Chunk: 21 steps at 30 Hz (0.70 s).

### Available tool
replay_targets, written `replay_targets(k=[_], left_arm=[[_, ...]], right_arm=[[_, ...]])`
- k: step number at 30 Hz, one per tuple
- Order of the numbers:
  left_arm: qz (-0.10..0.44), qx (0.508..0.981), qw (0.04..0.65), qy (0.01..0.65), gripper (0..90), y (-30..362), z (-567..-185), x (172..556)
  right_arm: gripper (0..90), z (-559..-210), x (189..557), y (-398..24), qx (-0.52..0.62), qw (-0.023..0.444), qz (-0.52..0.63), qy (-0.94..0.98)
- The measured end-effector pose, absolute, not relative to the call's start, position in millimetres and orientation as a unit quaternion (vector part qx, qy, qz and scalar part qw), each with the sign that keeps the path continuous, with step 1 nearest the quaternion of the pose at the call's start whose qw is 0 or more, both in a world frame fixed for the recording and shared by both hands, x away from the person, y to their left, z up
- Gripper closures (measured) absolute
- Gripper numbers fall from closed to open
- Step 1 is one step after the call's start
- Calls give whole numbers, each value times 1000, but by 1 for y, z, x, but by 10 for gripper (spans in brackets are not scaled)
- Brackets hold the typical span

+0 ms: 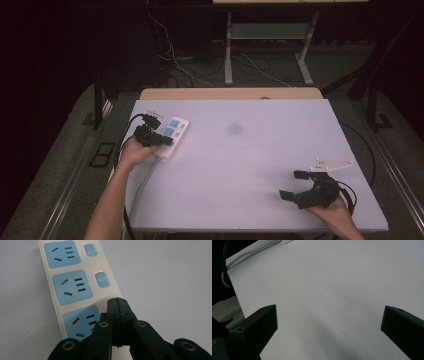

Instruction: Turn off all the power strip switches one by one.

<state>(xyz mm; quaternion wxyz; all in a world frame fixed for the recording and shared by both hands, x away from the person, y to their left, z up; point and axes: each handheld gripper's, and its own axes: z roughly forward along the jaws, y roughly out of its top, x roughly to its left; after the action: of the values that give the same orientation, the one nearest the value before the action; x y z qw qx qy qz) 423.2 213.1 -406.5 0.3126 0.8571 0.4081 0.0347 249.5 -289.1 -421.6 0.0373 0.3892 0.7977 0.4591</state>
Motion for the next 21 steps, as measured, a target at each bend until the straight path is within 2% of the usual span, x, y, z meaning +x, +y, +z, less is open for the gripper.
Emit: replay_targets(k=[21], left_arm=[[45, 841, 334, 424, 899, 214, -411, 418]], right_arm=[[5, -422, 250, -290, 389, 39, 456, 800]])
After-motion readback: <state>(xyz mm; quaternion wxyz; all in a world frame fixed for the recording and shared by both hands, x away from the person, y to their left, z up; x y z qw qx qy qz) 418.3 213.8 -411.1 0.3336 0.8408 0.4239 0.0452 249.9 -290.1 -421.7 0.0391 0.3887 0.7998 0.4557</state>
